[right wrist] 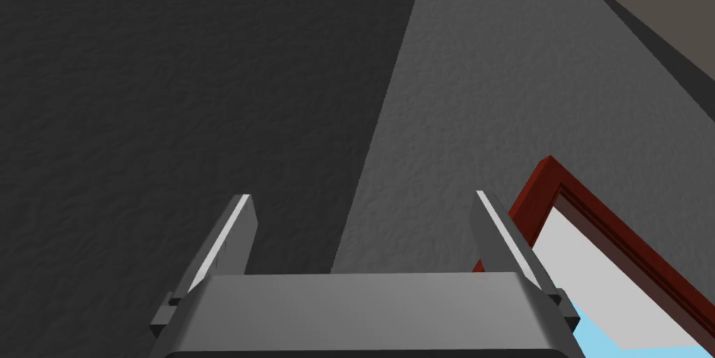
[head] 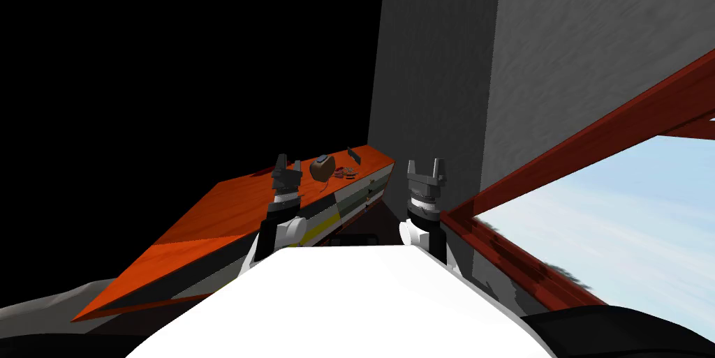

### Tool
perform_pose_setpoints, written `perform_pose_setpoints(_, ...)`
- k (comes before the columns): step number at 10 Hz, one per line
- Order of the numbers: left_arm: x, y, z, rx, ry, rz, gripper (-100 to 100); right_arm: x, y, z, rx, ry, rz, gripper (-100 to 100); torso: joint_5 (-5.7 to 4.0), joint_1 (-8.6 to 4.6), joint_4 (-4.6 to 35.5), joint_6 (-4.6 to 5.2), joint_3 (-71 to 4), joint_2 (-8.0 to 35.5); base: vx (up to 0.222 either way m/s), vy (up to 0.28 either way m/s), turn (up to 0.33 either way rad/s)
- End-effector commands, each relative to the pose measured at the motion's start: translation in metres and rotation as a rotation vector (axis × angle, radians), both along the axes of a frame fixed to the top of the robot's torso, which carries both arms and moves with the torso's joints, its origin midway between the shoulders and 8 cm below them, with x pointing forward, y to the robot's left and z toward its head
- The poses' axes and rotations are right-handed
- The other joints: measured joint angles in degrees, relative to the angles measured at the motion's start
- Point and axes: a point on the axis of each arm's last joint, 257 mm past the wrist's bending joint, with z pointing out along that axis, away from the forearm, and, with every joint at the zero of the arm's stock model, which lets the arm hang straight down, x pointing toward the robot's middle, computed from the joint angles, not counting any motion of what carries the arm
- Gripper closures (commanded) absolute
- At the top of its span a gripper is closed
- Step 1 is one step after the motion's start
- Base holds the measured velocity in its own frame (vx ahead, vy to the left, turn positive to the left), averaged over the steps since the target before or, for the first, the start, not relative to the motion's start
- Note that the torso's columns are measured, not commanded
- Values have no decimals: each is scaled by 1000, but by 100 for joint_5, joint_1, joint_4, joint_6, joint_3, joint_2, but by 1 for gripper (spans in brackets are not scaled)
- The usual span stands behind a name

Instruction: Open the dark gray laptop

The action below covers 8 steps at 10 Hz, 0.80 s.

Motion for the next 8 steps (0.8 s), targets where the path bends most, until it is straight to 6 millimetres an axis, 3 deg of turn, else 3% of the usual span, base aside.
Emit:
perform_pose_setpoints(1, 0, 0, 0, 0, 0, 0, 0, 0, 0, 0, 0, 0, 0, 0, 0, 0, 235, 0, -467, 232, 0, 0, 0)
perform_pose_setpoints(8, 0, 0, 0, 0, 0, 0, 0, 0, 0, 0, 0, 0, 0, 0, 0, 0, 3114, 0, -6227, 3116, 0, 0, 0)
